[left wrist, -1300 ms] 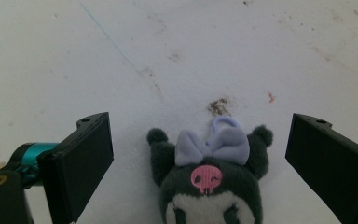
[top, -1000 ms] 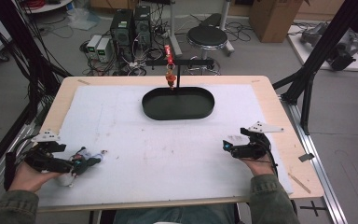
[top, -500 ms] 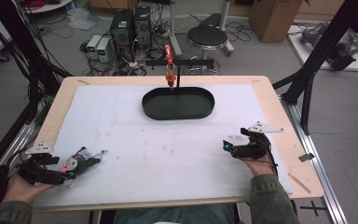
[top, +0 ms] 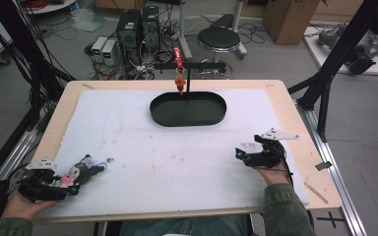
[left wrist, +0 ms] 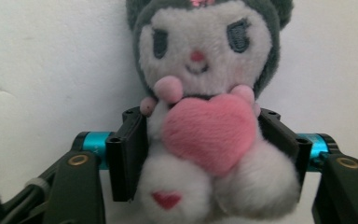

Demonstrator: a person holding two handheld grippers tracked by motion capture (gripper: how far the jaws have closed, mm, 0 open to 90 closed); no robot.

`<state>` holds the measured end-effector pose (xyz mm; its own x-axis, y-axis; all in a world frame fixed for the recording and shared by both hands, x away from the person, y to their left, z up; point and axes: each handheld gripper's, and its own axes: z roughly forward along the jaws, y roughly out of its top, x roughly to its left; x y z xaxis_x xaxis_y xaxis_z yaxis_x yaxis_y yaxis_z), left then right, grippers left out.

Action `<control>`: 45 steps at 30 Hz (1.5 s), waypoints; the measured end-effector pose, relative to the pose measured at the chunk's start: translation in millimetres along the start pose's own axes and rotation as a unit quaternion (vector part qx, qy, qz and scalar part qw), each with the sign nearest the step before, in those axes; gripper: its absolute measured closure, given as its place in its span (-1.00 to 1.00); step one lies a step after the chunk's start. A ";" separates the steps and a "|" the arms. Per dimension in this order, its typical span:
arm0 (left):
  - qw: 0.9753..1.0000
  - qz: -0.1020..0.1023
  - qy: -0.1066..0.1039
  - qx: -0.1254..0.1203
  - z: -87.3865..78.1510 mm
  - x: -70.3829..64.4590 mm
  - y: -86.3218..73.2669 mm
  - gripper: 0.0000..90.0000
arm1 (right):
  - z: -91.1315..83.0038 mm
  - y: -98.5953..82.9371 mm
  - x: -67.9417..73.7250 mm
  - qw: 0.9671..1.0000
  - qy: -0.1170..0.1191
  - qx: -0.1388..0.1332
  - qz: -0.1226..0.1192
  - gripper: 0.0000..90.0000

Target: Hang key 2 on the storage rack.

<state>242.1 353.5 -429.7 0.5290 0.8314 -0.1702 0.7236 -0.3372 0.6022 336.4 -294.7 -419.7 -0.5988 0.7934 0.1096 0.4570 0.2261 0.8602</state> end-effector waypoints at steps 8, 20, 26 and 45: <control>1.000 0.010 0.004 -0.002 -3.0 -2.5 4.6 0.03 | 0.5 -0.2 0.2 1.000 -0.001 0.001 -0.001 -0.98; 0.999 0.037 0.010 -0.021 -14.1 -12.9 30.3 0.05 | 1.0 -0.3 0.3 1.000 0.001 0.002 -0.004 -0.98; 0.998 0.063 0.007 -0.023 -16.3 -19.2 51.2 0.05 | 0.9 -0.1 0.1 1.000 0.001 0.000 -0.005 -0.98; 0.993 0.120 0.002 -0.018 -16.5 -31.8 113.9 0.05 | -0.4 0.1 0.8 1.000 0.008 -0.005 -0.003 -0.98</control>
<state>300.4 296.0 -342.8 0.6822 0.7310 -0.0161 0.5606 -0.5088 0.6533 335.6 -294.3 -419.3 -0.6123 0.7826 0.1124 0.4473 0.2256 0.8655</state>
